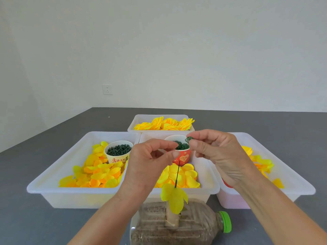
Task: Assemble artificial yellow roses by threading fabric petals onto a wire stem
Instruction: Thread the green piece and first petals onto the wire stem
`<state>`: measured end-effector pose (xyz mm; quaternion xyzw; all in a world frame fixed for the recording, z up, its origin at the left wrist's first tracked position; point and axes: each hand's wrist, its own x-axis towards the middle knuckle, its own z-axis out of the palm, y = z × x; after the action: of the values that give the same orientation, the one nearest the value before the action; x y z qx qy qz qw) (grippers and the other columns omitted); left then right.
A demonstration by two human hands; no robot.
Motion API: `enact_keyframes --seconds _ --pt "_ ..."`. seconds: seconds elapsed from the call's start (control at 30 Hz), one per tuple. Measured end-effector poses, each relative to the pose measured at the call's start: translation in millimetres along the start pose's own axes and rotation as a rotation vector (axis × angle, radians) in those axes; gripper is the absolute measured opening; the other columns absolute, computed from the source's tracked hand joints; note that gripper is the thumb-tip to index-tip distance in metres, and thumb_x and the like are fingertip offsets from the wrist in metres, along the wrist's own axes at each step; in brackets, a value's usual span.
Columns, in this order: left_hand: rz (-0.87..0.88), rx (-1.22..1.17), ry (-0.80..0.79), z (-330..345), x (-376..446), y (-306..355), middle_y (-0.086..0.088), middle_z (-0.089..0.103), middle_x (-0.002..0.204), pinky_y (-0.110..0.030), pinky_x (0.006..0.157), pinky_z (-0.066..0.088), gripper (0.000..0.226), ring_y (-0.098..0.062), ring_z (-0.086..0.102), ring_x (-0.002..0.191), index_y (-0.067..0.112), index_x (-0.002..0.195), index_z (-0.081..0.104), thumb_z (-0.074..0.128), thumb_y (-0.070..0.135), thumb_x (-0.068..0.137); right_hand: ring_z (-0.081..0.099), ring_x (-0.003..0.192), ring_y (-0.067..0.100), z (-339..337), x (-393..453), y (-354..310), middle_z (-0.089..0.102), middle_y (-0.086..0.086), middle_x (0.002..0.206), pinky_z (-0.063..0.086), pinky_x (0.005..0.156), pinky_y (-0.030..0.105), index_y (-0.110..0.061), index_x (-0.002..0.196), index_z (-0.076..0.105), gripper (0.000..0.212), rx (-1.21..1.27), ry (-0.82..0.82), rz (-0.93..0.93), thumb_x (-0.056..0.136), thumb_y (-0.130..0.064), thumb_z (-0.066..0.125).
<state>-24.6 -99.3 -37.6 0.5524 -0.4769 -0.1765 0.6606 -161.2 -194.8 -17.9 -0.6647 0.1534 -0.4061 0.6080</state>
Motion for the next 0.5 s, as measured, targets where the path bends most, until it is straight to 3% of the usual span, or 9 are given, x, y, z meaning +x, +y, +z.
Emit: enact_keyframes --seconds 0.2,0.3,0.5 --pt "-0.023 -0.015 -0.038 6.3 -13.1 -5.3 0.014 0.057 0.048 -0.009 0.047 0.036 0.019 0.001 0.043 0.046 0.021 0.071 0.072 0.076 0.002 0.069 0.063 0.055 0.006 3.1 -14.6 17.4 0.072 -0.001 0.067 0.049 0.054 0.015 -0.021 0.071 0.078 0.017 0.101 0.032 0.050 0.054 -0.018 0.073" --pt "-0.054 -0.031 -0.021 9.5 -14.9 -9.7 0.010 0.061 0.051 -0.011 0.050 0.040 0.013 -0.001 0.048 0.049 0.015 0.073 0.073 0.076 0.003 0.070 0.065 0.066 0.006 6.7 -17.6 24.4 0.074 0.001 0.075 0.050 0.060 0.015 -0.022 0.075 0.077 0.021 0.056 0.042 0.018 0.054 -0.022 0.075" --pt "-0.118 -0.121 -0.012 11.2 -15.6 -15.3 0.003 0.065 0.058 -0.015 0.053 0.043 0.012 -0.005 0.051 0.054 0.021 0.061 0.074 0.076 0.011 0.067 0.069 0.076 0.010 13.2 -17.5 32.1 0.074 0.006 0.076 0.054 0.071 0.019 -0.023 0.073 0.077 0.018 -0.007 0.016 -0.046 0.056 -0.021 0.074"
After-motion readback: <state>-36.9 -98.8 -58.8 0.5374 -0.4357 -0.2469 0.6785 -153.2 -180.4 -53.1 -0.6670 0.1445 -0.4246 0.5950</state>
